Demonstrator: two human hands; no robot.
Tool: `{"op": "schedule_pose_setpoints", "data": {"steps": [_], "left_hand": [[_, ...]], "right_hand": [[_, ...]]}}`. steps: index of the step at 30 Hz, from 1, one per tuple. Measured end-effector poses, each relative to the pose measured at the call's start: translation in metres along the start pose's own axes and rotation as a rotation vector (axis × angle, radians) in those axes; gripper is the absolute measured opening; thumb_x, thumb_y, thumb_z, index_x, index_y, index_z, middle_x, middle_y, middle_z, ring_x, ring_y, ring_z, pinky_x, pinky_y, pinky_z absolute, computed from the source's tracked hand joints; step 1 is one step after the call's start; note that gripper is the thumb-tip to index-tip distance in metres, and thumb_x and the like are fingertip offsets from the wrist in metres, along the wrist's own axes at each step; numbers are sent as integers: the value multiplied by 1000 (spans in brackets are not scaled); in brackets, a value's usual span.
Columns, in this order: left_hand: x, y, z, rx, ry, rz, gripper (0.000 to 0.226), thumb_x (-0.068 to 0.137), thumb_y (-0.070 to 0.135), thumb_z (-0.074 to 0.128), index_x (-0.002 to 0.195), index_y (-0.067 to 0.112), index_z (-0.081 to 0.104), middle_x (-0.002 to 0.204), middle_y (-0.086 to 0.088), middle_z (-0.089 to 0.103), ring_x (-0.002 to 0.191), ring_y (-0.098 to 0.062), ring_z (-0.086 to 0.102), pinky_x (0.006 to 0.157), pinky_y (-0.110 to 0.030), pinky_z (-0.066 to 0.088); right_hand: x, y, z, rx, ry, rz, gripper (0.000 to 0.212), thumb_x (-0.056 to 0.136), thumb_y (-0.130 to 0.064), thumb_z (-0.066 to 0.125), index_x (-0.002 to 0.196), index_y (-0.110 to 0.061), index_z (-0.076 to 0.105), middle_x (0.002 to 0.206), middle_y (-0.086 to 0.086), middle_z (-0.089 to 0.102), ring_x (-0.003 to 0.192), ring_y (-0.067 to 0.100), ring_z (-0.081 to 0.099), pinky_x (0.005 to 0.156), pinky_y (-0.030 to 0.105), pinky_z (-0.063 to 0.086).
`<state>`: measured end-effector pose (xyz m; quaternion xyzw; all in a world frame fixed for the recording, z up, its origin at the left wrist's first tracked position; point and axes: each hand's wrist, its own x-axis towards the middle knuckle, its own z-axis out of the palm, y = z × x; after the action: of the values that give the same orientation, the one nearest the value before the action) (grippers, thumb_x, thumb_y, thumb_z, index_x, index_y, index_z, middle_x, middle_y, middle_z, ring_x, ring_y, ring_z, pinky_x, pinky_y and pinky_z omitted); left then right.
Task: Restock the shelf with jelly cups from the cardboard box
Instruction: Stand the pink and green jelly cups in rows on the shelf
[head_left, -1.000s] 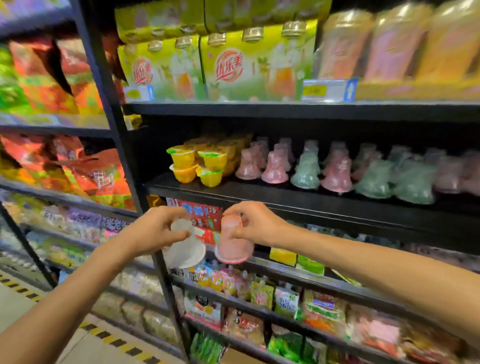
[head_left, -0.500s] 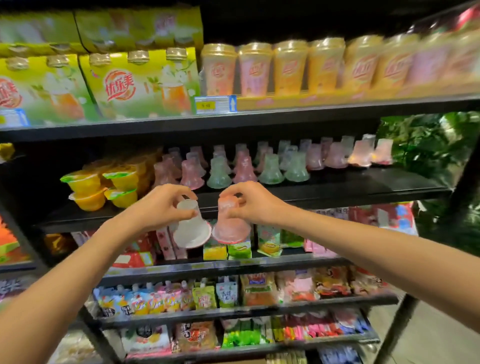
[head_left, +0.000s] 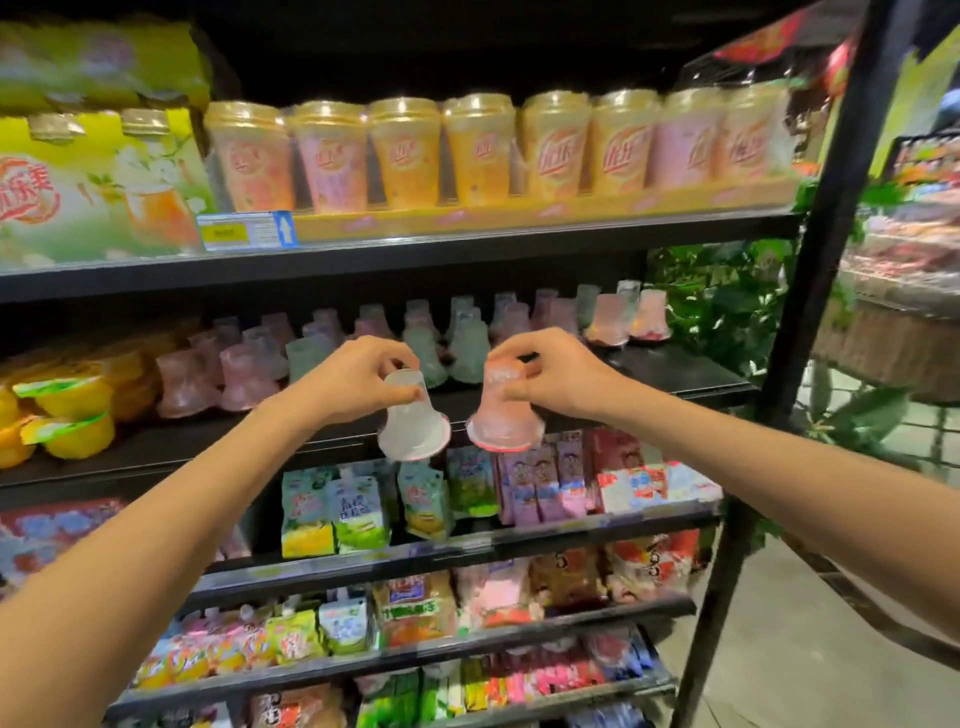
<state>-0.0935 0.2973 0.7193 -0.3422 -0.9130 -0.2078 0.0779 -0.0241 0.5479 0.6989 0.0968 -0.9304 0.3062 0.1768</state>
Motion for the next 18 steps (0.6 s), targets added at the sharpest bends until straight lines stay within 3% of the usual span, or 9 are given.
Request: {"op": "schedule_pose_setpoints", "data": {"steps": [3,7,12,18], "left_hand": [[34,32,20,3,36,13,28,81,35,75,105,22,69,84,1,66,76,-14,60,67,-30,45],[71,66,44,-22,92,8,32,84,34,73,110,16,68,91,0,66,81,-17,60,70,-28,40],[107,90,66,-28,113,-39,34,85,31,72,113,11,67,92,-1,59,85,-17,56,71,-28,38],[144,93,89,-33,156,-96,38,84,32,72,115,11,66,109,-2,61,96,-17,56,74,-30,42]], "right_hand": [[-4,41,-34,2,31,29,38,76,-23,80,113,-25,72,112,-7,70,95,11,67,88,37,56],[-3,82,-72,-61,35,29,41,78,-23,80,118,-22,71,113,-8,68,93,7,61,81,21,46],[4,118,-99,3,78,56,40,82,-17,77,121,-18,69,111,-8,64,99,6,58,83,19,44],[18,149,-95,0,103,93,47,81,-15,75,127,-20,64,125,-4,64,113,12,58,96,29,49]]}}
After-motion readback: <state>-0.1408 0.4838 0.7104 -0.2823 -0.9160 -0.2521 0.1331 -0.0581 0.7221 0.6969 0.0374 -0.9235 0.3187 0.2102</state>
